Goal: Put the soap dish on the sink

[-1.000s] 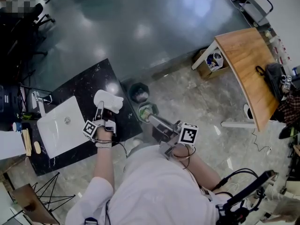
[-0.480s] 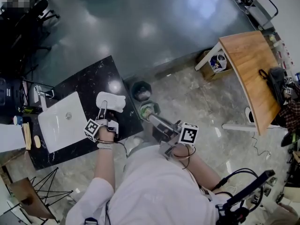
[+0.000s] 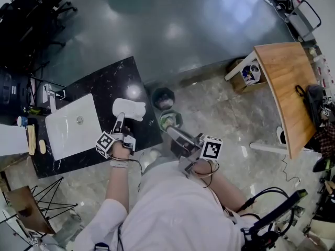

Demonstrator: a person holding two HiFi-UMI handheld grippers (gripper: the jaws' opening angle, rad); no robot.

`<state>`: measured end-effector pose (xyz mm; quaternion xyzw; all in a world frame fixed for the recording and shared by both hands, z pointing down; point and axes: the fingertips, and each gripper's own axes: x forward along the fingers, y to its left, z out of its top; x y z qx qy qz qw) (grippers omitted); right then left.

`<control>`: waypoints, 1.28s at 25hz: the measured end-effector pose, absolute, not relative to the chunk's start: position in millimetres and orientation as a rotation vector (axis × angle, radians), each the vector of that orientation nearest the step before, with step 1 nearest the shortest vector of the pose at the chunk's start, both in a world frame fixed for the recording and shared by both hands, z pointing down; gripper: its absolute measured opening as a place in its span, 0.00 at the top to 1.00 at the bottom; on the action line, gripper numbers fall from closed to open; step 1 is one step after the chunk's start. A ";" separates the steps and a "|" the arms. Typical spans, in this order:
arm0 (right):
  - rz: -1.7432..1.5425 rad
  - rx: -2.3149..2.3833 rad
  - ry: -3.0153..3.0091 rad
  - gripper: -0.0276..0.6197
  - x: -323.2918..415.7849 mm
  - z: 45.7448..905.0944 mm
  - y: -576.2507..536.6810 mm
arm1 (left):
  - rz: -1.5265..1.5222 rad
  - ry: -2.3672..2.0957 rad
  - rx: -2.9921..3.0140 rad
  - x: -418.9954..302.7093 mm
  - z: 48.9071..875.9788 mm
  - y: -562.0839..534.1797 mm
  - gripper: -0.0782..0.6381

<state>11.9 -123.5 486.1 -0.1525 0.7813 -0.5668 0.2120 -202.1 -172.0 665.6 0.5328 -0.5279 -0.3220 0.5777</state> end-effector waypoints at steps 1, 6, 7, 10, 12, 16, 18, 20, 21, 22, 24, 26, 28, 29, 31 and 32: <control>-1.576 -0.414 2.174 0.91 10.7 485.3 -123.4 | -0.760 -1.239 1.241 -203.4 664.9 -169.6 0.48; -1.599 -0.367 2.192 0.91 3.4 484.3 -122.2 | -0.787 -1.250 1.244 -204.2 653.2 -154.4 0.48; -1.602 -0.354 2.197 0.91 0.4 483.9 -122.0 | -0.792 -1.250 1.255 -203.5 648.7 -150.9 0.49; -1.620 -0.316 2.210 0.91 -11.3 484.6 -122.7 | -0.825 -1.232 1.315 -200.8 629.0 -141.7 0.49; -1.642 -0.277 2.223 0.91 -20.8 486.3 -123.6 | -0.895 -1.202 1.350 -198.2 607.6 -135.4 0.49; -1.686 -0.170 2.252 0.91 -41.3 486.9 -124.6 | -1.008 -1.197 1.406 -201.2 573.2 -114.9 0.49; -1.692 -0.145 2.258 0.91 -49.5 485.6 -124.0 | -1.032 -1.190 1.440 -202.5 558.7 -104.1 0.49; -1.701 -0.103 2.270 0.91 -60.3 483.1 -122.8 | -1.057 -1.191 1.483 -203.4 541.3 -92.3 0.49; -1.708 -0.072 2.280 0.91 -67.4 481.8 -121.7 | -1.064 -1.203 1.502 -204.2 533.5 -85.6 0.49; -1.716 -0.039 2.292 0.91 -74.9 481.0 -120.0 | -1.066 -1.222 1.522 -204.9 526.8 -78.8 0.50; -1.733 0.027 2.310 0.91 -89.9 479.8 -115.8 | -1.059 -1.262 1.569 -205.1 516.3 -66.5 0.55; -1.748 0.094 2.320 0.91 -103.8 477.4 -111.1 | -1.065 -1.300 1.603 -206.1 509.1 -55.2 0.66; -1.758 0.160 2.330 0.91 -116.5 474.0 -105.0 | -1.087 -1.343 1.610 -209.7 503.1 -44.1 0.75; -1.761 0.191 2.337 0.91 -122.2 472.1 -101.3 | -1.096 -1.365 1.608 -211.7 500.4 -38.6 0.79; -1.764 0.248 2.350 0.91 -132.1 468.5 -93.0 | -1.112 -1.393 1.598 -214.0 495.6 -27.4 0.85; -1.765 0.272 2.355 0.91 -136.4 466.8 -88.9 | -1.127 -1.393 1.590 -214.4 493.1 -22.1 0.87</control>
